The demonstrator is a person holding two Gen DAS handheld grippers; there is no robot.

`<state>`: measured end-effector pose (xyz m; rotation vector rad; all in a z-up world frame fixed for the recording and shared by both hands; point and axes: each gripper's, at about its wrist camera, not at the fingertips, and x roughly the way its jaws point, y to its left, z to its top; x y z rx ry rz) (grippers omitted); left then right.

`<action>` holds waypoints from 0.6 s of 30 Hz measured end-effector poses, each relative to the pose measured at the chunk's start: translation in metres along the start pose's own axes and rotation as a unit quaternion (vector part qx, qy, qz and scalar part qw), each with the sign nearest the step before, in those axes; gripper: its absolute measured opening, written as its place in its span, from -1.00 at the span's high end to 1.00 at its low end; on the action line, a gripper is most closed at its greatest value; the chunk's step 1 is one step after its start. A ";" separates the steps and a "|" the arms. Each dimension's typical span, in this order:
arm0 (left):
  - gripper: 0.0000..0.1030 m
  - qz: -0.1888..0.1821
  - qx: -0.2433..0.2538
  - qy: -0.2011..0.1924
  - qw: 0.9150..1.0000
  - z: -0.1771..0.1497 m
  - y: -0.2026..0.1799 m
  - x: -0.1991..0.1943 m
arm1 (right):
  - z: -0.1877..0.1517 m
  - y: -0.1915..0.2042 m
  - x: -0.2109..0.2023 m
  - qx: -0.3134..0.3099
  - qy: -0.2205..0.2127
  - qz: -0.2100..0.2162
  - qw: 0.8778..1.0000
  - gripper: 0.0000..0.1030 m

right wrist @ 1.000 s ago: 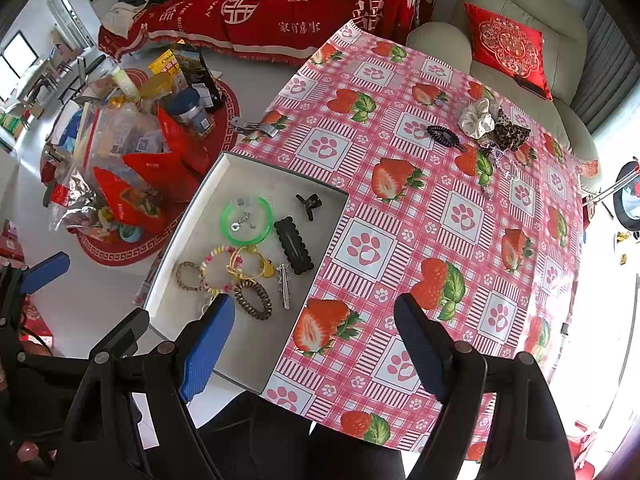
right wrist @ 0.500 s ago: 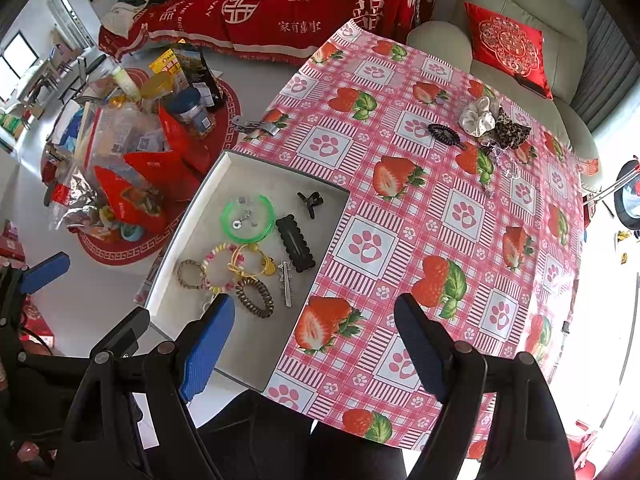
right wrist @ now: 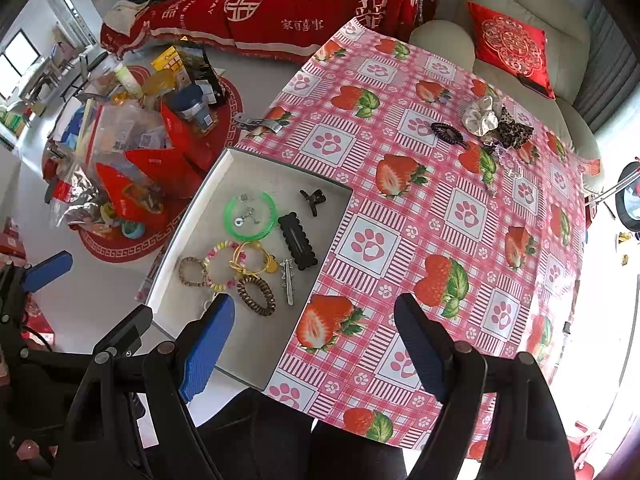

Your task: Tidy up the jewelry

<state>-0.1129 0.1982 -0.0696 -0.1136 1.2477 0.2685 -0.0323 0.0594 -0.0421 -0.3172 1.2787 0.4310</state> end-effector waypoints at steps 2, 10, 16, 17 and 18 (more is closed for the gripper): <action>-1.00 0.000 -0.001 0.001 1.000 0.001 -0.001 0.000 | 0.001 -0.001 0.000 0.001 0.000 0.000 1.000 -0.63; -1.00 0.006 0.000 0.007 1.000 0.003 -0.004 0.004 | 0.000 0.001 0.001 0.002 0.000 0.002 1.000 -0.63; -1.00 0.009 -0.003 -0.001 1.000 0.006 -0.007 0.002 | 0.000 0.002 0.002 0.000 0.002 0.004 1.000 -0.63; -1.00 0.008 -0.003 0.000 1.000 0.006 -0.007 0.003 | 0.001 0.001 0.002 0.000 0.002 0.003 1.000 -0.63; -1.00 0.007 -0.003 0.002 1.000 0.007 -0.008 0.003 | 0.001 0.001 0.002 0.001 0.002 0.003 1.000 -0.63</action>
